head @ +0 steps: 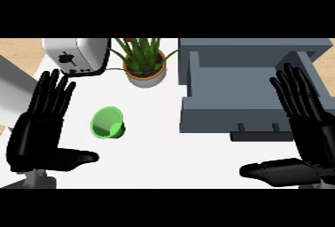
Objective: Pick up the cup, place it into the drawer and close the drawer
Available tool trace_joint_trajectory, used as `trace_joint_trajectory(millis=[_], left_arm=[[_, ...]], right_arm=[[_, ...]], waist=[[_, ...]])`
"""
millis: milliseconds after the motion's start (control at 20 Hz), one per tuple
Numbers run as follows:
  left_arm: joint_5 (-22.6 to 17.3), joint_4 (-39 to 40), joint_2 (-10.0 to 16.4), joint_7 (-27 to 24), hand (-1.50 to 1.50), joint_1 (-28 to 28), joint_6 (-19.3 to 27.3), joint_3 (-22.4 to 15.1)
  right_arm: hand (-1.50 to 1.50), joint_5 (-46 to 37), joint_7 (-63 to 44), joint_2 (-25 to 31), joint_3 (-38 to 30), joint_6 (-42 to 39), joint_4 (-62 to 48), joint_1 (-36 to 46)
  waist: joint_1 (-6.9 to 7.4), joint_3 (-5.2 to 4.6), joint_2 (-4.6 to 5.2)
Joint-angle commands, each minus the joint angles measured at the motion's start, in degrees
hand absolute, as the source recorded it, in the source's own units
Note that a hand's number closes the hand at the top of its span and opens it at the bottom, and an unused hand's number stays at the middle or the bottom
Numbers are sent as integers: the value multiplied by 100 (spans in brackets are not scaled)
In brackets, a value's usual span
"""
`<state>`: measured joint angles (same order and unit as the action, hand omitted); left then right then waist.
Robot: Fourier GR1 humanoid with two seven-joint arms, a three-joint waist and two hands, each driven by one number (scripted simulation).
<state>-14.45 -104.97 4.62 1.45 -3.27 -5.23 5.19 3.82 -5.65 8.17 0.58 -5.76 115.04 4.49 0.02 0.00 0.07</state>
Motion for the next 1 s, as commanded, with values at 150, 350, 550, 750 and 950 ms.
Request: trace_joint_trajectory(millis=[150,350,550,750,950], left_arm=[[167,1278,159,-559,-150,-149,-181,325],[179,2265,356,-910,-150,-511,-346,580],[165,2996,444,-1326,-150,-627,-446,796],[625,3285,224,-1872,-150,-177,-222,578],[659,4747,375,-2434,-150,-912,-407,744]], right_arm=[[-150,61,35,43,-228,-103,-523,622],[-150,33,239,20,-216,-229,-597,443],[-150,264,-124,137,-398,-288,-235,502],[-150,209,28,207,-521,-370,-551,640],[-150,109,-266,76,-420,-146,-533,1008]], waist=[[-5,-2,1],[-25,-2,1],[-41,-3,-2],[-10,-1,-5],[-31,-3,-1]])
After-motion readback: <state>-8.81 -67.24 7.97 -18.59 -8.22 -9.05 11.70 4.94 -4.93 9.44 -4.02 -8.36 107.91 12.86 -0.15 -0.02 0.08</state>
